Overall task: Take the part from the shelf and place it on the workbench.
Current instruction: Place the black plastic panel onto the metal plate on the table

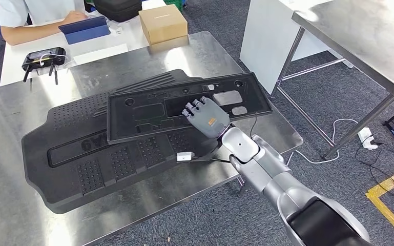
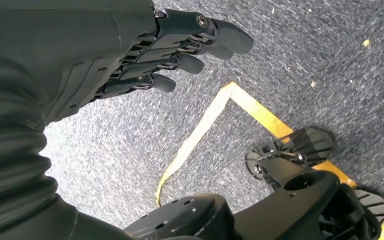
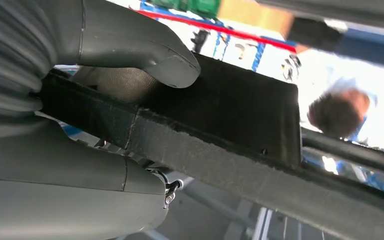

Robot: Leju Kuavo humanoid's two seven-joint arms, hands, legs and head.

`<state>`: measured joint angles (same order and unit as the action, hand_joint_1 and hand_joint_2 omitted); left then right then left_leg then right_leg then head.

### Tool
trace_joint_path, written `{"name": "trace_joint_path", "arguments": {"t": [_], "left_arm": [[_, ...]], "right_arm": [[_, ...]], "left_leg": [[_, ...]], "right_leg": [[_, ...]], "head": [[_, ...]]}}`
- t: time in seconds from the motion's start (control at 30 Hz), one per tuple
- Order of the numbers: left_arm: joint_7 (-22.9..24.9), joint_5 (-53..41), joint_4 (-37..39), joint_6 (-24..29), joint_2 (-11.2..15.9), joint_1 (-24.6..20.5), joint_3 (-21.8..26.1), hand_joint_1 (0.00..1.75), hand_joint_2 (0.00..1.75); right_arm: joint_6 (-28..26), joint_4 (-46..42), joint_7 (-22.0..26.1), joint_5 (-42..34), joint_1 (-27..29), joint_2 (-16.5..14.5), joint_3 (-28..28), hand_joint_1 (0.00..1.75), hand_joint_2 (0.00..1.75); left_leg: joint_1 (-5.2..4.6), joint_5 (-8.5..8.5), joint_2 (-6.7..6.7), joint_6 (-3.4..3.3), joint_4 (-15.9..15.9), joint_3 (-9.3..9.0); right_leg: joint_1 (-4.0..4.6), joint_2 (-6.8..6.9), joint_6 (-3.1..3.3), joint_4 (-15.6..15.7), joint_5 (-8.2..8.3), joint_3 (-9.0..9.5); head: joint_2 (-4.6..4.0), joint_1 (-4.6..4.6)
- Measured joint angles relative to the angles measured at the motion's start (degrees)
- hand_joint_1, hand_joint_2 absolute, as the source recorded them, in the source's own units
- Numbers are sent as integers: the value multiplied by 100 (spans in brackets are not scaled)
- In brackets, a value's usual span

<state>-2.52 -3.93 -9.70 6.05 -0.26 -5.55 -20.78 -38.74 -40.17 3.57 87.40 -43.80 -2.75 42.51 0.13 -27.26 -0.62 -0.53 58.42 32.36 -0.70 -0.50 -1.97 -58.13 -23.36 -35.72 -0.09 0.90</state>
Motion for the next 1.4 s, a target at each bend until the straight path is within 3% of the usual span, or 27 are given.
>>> {"name": "trace_joint_path", "arguments": {"t": [0.23,0.9,1.17,1.4], "left_arm": [[3,-52,0,-58,0,-39,-10,0,175],[44,-219,-26,-133,0,-108,-124,0,175],[157,-385,-28,-170,-7,-219,-200,0,175],[216,-467,-28,-179,-14,-265,-256,0,175]], "right_arm": [[-36,451,-3,30,-224,121,-119,175,175],[-45,473,418,-73,-255,252,-571,175,175],[-54,38,1255,-109,-146,-118,-662,175,175],[-55,-16,1629,-218,59,-557,-347,175,175]], "left_leg": [[-4,-3,2,-3,0,2],[-3,-4,3,-4,0,2],[1,-3,9,-3,0,1],[3,-3,6,-3,-1,1]], "right_leg": [[-1,-1,0,8,0,0],[-1,-1,-1,8,0,0],[1,-4,0,7,0,-1],[6,-4,0,6,0,-1]], "head": [[0,1],[0,1],[0,1],[0,0]]}}
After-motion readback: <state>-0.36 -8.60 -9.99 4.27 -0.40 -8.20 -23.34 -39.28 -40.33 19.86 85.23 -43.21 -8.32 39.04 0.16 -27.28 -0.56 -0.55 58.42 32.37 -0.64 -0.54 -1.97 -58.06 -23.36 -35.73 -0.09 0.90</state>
